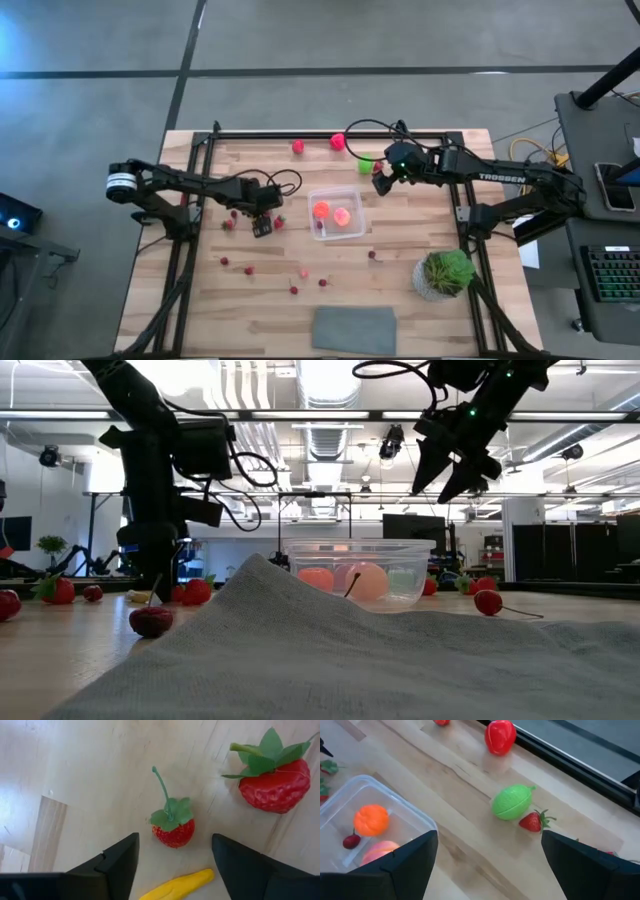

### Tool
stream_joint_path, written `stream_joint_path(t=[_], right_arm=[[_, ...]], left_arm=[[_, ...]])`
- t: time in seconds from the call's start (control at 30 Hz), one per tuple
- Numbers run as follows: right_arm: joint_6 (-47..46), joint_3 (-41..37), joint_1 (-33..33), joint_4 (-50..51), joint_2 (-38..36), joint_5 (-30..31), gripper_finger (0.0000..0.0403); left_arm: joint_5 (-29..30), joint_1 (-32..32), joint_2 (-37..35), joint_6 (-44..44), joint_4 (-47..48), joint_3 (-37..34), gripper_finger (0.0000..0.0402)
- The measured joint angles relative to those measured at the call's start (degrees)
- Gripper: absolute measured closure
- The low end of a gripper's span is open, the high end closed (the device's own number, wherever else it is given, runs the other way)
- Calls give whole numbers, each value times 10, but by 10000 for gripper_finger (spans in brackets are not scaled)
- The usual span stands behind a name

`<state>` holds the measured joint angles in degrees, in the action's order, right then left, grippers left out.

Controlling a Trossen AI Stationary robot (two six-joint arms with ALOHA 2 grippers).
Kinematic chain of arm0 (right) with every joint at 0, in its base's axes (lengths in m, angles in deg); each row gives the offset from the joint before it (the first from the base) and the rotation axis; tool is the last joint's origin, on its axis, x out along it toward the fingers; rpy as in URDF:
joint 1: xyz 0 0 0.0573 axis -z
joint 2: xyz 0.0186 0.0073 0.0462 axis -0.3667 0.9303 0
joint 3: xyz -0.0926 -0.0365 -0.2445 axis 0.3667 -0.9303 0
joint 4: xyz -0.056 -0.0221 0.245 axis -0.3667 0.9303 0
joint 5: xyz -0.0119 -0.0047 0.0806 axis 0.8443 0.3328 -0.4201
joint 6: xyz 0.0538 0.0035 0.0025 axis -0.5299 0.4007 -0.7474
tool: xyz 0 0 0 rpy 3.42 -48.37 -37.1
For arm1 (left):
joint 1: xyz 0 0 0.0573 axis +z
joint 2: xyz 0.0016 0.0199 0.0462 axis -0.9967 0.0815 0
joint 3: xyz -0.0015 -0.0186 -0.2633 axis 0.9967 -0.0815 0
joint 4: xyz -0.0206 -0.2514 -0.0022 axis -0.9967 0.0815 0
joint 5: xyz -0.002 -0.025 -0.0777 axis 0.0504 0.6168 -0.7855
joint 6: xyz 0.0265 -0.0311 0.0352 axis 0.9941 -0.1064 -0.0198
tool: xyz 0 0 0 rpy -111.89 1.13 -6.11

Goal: Pick and placing Produce into tupperware
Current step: Put the red strawberry into the transparent container

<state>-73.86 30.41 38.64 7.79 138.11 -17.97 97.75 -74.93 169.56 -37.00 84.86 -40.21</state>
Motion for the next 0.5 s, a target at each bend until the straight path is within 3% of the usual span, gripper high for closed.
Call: stream_joint_path(t=[0.23, 0.5], right_arm=[[2, -1, 0, -1, 0, 0, 54], [2, -1, 0, -2, 0, 0, 57]], left_arm=[[3, 0, 0, 1, -2, 0, 235], [3, 4, 0, 5, -2, 0, 261]])
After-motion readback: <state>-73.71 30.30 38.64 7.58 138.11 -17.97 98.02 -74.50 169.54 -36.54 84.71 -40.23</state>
